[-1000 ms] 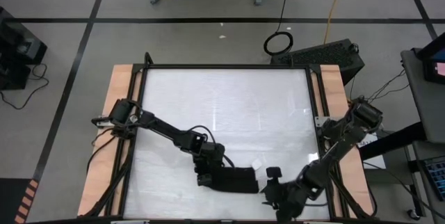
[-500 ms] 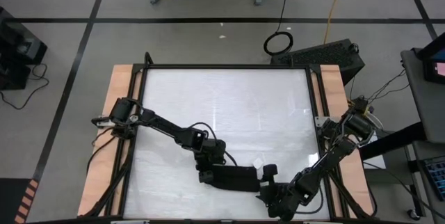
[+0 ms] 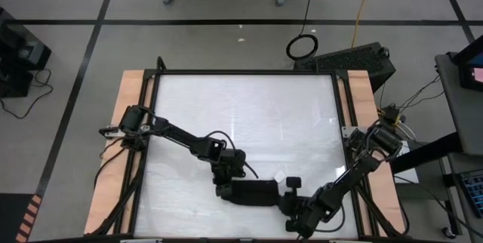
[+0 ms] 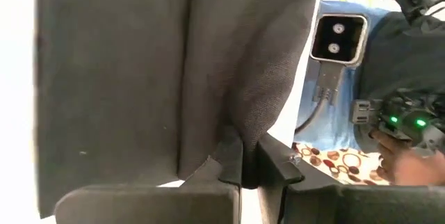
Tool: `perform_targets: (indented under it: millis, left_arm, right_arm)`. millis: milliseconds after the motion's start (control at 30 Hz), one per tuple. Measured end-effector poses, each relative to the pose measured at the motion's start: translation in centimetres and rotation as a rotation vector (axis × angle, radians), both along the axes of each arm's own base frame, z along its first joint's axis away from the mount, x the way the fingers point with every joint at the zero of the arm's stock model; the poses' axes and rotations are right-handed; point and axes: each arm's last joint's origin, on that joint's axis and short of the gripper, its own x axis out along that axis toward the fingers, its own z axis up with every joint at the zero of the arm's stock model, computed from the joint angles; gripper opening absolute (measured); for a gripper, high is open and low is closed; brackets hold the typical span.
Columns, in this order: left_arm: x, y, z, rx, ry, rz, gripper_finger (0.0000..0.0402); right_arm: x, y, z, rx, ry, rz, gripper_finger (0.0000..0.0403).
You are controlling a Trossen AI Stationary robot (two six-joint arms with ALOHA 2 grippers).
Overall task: Roll towel
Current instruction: Roll the black towel
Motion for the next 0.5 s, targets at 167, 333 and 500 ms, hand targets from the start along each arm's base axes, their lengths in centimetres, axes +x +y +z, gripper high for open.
perform_targets:
  millis: [167, 333, 500]
  left_arm:
    - [0.0, -0.2, 0.1, -0.025, 0.002, -0.014, 0.0017]
    - [0.1, -0.3, 0.3, -0.038, 0.003, -0.006, 0.0017]
    - [0.2, -0.5, 0.4, -0.080, 0.014, -0.007, 0.0018]
  right_arm:
    - [0.2, 0.0, 1.2, 0.215, 0.087, -0.006, 0.0022]
    - [0.8, 0.2, 2.0, 0.454, 0.193, 0.020, 0.0024]
    - [0.9, 0.3, 3.2, 0.557, 0.156, -0.065, 0.0015]
